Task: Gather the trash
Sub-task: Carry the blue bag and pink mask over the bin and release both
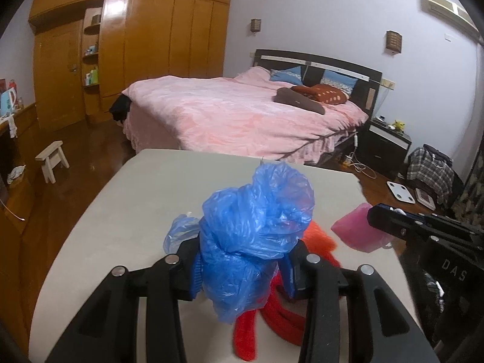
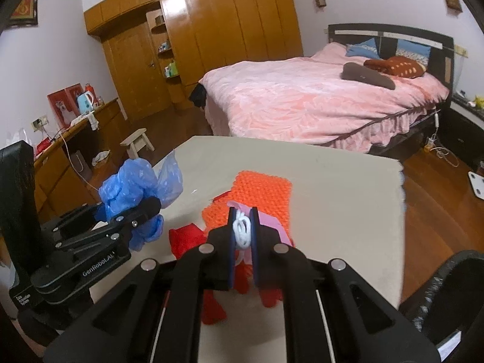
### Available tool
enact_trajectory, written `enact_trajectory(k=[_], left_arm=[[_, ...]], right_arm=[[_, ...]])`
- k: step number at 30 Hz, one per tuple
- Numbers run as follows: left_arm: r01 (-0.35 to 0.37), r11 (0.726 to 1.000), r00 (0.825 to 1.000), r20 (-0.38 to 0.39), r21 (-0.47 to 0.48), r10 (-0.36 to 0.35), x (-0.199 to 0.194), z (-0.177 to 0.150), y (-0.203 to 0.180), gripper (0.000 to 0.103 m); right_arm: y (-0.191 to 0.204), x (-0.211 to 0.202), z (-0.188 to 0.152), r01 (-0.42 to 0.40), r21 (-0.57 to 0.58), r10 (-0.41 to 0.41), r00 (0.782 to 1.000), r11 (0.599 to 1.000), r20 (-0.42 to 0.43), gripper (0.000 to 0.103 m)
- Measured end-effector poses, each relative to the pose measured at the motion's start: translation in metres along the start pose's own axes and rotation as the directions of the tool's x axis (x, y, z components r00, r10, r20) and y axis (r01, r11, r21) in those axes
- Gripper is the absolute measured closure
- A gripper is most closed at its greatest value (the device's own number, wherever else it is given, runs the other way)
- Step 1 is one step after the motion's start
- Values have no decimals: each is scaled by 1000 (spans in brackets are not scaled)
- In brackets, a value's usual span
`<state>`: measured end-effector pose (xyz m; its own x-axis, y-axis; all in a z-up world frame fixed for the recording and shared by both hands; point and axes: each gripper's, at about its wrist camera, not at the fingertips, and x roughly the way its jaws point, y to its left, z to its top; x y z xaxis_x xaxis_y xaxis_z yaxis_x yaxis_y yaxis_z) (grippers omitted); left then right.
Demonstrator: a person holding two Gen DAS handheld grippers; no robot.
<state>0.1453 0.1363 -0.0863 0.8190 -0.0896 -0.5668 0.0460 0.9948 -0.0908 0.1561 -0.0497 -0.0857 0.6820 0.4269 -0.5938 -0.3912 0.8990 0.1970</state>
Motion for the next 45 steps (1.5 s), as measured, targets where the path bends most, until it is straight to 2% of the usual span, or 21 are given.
enact_trajectory(k=[31, 45], left_arm=[[127, 987, 991, 17, 98, -130, -46, 1, -117, 63], [253, 952, 967, -3, 170, -256, -52, -8, -187, 63]], right_arm=[[-61, -114, -26, 111, 71, -117, 990, 991, 76, 95], [-115, -167, -50, 233, 138, -245, 967, 963, 76, 95]])
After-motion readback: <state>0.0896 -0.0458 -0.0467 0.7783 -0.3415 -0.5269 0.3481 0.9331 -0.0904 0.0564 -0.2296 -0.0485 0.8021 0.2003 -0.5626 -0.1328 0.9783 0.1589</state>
